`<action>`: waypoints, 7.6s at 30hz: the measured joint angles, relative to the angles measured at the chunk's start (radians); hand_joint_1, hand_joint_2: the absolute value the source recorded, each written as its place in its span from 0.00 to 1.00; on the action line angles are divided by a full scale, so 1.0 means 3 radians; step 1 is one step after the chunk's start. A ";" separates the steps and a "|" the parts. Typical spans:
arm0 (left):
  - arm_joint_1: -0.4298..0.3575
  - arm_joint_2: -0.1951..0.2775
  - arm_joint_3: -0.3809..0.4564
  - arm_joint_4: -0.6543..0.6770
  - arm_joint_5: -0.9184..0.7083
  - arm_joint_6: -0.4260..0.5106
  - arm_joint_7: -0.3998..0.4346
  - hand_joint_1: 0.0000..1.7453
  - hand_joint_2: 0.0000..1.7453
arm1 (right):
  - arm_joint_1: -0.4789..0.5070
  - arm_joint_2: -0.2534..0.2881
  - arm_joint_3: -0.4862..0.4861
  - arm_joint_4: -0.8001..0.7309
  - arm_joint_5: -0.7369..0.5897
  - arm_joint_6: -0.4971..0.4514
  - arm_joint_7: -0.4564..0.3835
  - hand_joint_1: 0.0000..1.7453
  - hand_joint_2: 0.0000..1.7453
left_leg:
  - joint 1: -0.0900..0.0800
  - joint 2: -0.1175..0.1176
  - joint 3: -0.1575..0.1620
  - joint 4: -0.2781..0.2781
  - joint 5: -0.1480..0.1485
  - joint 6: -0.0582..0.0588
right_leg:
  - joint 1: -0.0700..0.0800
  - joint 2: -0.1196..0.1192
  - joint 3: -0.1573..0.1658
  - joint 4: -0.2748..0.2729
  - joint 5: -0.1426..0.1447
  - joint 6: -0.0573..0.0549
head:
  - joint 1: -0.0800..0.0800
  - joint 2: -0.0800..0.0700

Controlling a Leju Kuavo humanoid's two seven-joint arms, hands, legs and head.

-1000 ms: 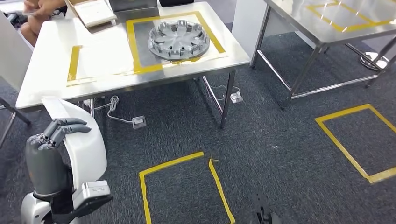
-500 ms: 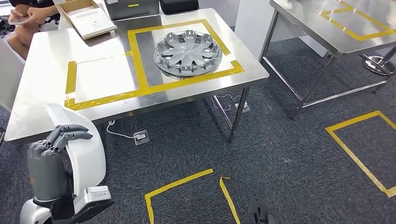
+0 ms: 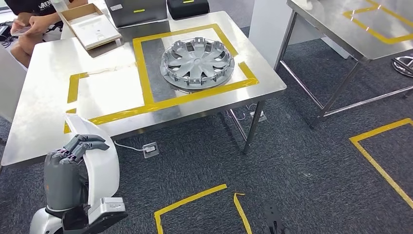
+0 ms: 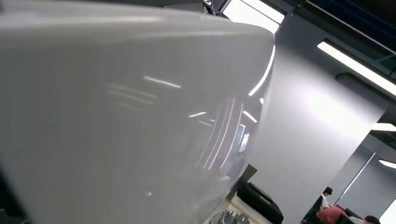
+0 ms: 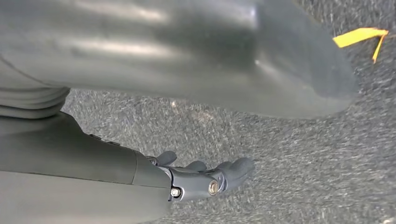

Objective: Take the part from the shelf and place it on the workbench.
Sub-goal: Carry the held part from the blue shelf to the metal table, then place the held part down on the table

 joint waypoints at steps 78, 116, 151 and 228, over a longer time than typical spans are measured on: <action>0.0147 0.0124 0.0255 -0.0032 0.0196 0.0356 -0.0019 1.00 1.00 | -0.0037 -0.0003 -0.0024 0.0000 0.0074 -0.0003 0.0092 0.00 0.00 | 0.0015 0.0016 0.0173 -0.0160 -0.0031 -0.0084 | 0.0024 0.0005 0.0199 -0.0209 -0.0007 -0.0019 | 0.0025 0.0000; 0.0236 0.0259 0.0251 -0.0188 0.0235 0.0325 -0.0016 1.00 1.00 | -0.0038 -0.0004 -0.0024 0.0000 0.0119 0.0026 0.0115 0.00 0.00 | 0.0108 0.0033 0.0322 -0.0115 -0.0203 -0.0112 | -0.0054 0.0000 -0.0221 0.0107 0.0194 0.0142 | 0.0053 0.0000; 0.0152 0.0257 0.0296 -0.0040 0.0212 0.0297 0.0041 1.00 1.00 | -0.0034 0.0017 -0.0082 0.0008 0.0045 -0.0033 0.0212 0.00 0.00 | 0.0046 0.0005 0.0325 -0.0081 -0.0269 -0.0150 | 0.0005 0.0019 -0.0262 0.0011 0.0254 -0.0046 | 0.0031 0.0000; -0.2016 0.0373 -0.0129 0.3383 -0.2011 0.1087 0.0587 1.00 1.00 | -0.0076 0.0029 -0.0156 0.0006 0.0173 -0.0117 0.0284 0.00 0.00 | -0.0005 -0.0030 0.0150 -0.0139 0.0006 -0.0020 | 0.0025 0.0019 0.0295 -0.0269 -0.0008 0.0006 | -0.0004 0.0000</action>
